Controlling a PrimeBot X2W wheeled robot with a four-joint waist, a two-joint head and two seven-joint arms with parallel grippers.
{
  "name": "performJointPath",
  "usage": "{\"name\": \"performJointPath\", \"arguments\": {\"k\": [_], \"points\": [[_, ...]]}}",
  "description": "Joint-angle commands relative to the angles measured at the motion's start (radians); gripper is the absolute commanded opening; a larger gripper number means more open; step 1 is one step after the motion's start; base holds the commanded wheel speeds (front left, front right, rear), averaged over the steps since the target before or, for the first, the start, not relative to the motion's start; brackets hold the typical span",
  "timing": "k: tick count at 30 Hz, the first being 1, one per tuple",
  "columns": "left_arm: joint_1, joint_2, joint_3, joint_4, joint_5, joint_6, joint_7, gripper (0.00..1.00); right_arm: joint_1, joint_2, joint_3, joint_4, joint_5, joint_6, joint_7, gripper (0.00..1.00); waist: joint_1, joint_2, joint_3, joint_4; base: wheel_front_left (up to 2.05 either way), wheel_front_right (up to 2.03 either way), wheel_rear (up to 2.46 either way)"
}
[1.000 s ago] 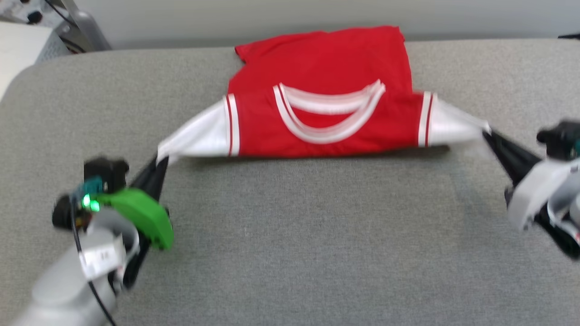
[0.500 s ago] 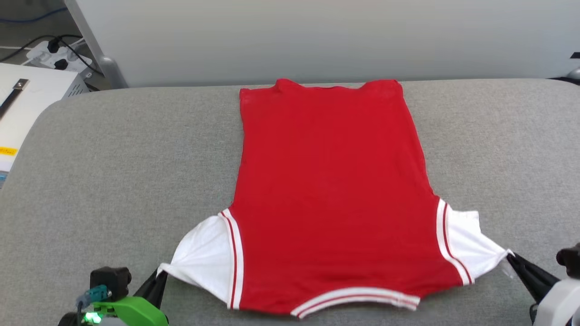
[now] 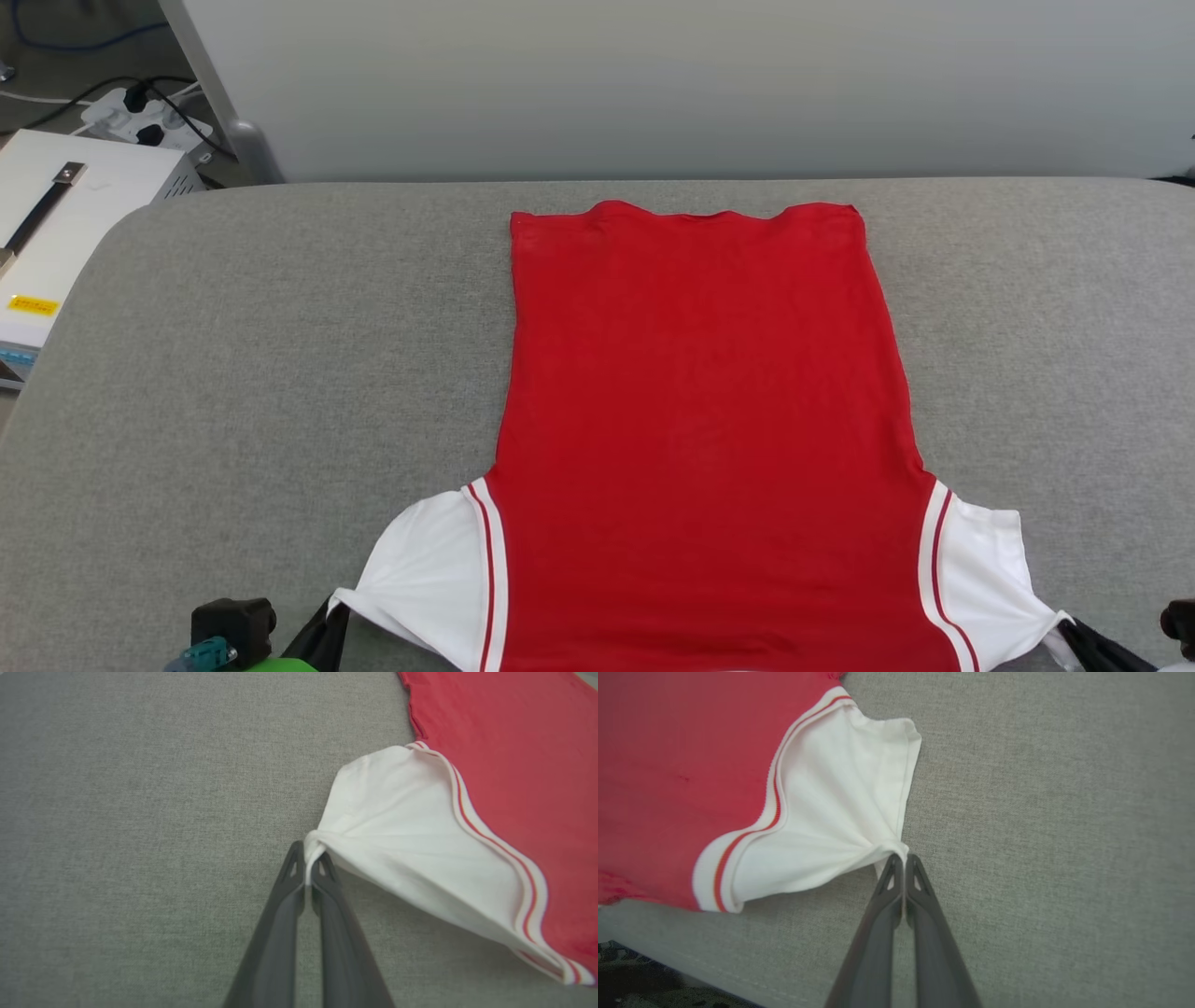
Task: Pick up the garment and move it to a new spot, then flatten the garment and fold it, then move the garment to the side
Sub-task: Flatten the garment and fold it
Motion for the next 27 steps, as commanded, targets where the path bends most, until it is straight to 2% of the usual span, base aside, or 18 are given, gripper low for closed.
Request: {"name": "performJointPath", "arguments": {"k": [1, 5, 10, 11, 16, 20, 23, 27], "points": [[0.005, -0.003, 0.012, 0.000, 0.024, 0.002, -0.006, 0.00, 0.000, 0.001, -0.026, -0.017, -0.028, -0.002, 0.013, 1.00, 0.0001, 0.0000, 0.008, 0.005, 0.00, 0.00, 0.00], [-0.012, -0.021, 0.021, -0.007, 0.066, 0.002, -0.006, 0.00, -0.009, 0.002, -0.101, -0.080, -0.070, -0.002, 0.049, 1.00, 0.0001, 0.0000, 0.019, 0.017, 0.00, 0.00, 0.00], [-0.037, -0.038, 0.046, -0.050, 0.128, 0.013, -0.006, 0.00, -0.055, -0.035, -0.237, -0.206, -0.108, -0.002, 0.101, 1.00, 0.0001, 0.0000, 0.050, 0.038, 0.00, 0.00, 0.00], [-0.047, -0.043, 0.054, -0.076, 0.151, 0.018, -0.006, 0.00, -0.103, -0.046, -0.299, -0.256, -0.115, -0.002, 0.123, 1.00, 0.0001, 0.0000, 0.070, 0.049, 0.00, 0.00, 0.00], [-0.086, -0.059, 0.074, -0.153, 0.204, 0.039, -0.006, 0.00, -0.317, -0.063, -0.393, -0.331, -0.085, -0.002, 0.233, 1.00, 0.0001, 0.0000, 0.165, 0.089, 0.00, 0.00, 0.00], [-0.135, -0.079, 0.070, -0.198, 0.252, 0.050, -0.006, 0.00, -0.535, -0.123, -0.354, -0.310, -0.073, -0.002, 0.405, 1.00, 0.0001, 0.0000, 0.256, 0.136, 0.00, 0.00, 0.00], [-0.162, -0.105, 0.075, -0.233, 0.284, 0.058, -0.006, 0.00, -0.697, -0.159, -0.290, -0.253, -0.035, -0.002, 0.598, 1.00, 0.0001, 0.0000, 0.319, 0.174, 0.00, 0.00, 0.00], [-0.188, -0.136, 0.075, -0.269, 0.324, 0.061, -0.006, 0.00, -0.881, -0.175, -0.219, -0.171, 0.019, -0.002, 0.849, 1.00, 0.0001, 0.0000, 0.395, 0.222, 0.00, 0.00, 0.00]]}}
